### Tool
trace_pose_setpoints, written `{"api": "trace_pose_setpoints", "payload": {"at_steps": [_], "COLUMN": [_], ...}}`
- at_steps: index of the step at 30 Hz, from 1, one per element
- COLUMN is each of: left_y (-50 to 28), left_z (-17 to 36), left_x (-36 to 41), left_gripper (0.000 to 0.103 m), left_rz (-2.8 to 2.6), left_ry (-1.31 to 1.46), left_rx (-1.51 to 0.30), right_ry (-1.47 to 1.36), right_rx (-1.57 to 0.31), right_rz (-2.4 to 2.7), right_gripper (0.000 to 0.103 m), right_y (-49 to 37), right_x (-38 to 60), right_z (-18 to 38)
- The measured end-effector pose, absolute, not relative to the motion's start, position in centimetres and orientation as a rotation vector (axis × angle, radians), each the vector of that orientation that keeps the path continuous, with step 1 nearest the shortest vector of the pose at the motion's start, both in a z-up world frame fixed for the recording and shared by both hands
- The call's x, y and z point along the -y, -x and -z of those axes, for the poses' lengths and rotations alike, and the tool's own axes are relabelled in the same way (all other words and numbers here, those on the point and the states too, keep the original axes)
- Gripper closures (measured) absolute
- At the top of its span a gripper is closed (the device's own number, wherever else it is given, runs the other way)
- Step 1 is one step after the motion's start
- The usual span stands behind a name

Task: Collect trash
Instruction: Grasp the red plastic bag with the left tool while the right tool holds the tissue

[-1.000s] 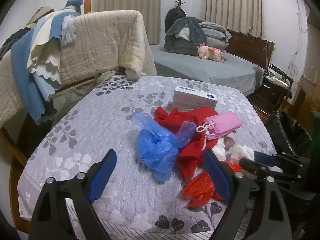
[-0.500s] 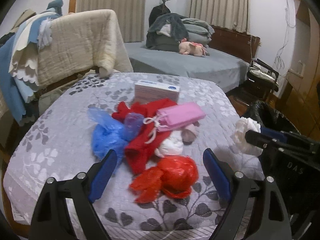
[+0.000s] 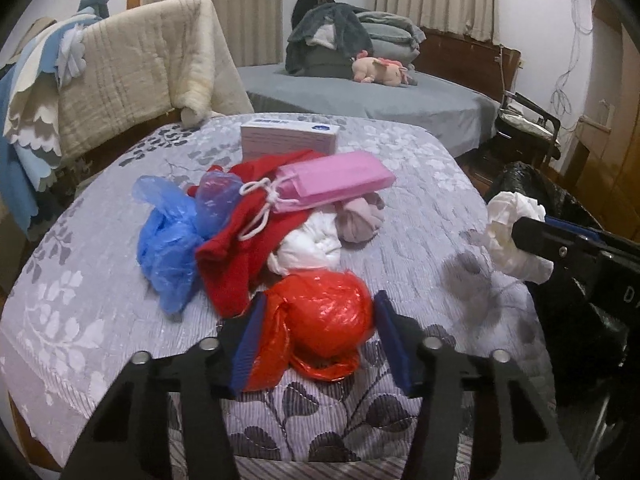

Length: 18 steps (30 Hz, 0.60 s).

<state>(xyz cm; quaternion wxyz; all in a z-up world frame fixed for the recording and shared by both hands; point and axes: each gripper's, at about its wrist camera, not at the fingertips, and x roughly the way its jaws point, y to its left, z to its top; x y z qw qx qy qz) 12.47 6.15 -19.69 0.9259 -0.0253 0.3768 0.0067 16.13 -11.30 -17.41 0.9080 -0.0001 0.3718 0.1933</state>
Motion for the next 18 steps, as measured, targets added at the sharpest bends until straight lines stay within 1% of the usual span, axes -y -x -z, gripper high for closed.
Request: {"api": "trace_pose_setpoints", "payload": {"at_steps": [2, 5, 8, 18], "left_y": [-12.3, -12.0, -11.6, -10.8], "left_z": [19.5, 18.9, 18.0, 14.0], "left_x": [-6.1, -6.2, -6.1, -4.7], "left_gripper": [0.058, 0.062, 0.063, 0.064], "left_rz": [-0.006, 0.008, 0.022, 0.057], "left_ry": [0.050, 0.055, 0.055, 0.055], "left_rx": [-0.768, -0.762, -0.744, -0.668], "right_ry": [-0.002, -0.008, -0.010, -0.031], "right_rx": [-0.767, -0.763, -0.755, -0.691], "right_rz": [-0.397, -0.398, -0.401, -0.378], "right_gripper": [0.069, 0.069, 0.069, 0.069], "right_y": [-16.1, -16.0, -15.8, -14.7], "right_x": [11.4, 11.5, 11.7, 13.3], "right_z": [17.3, 17.1, 16.6, 13.6]}}
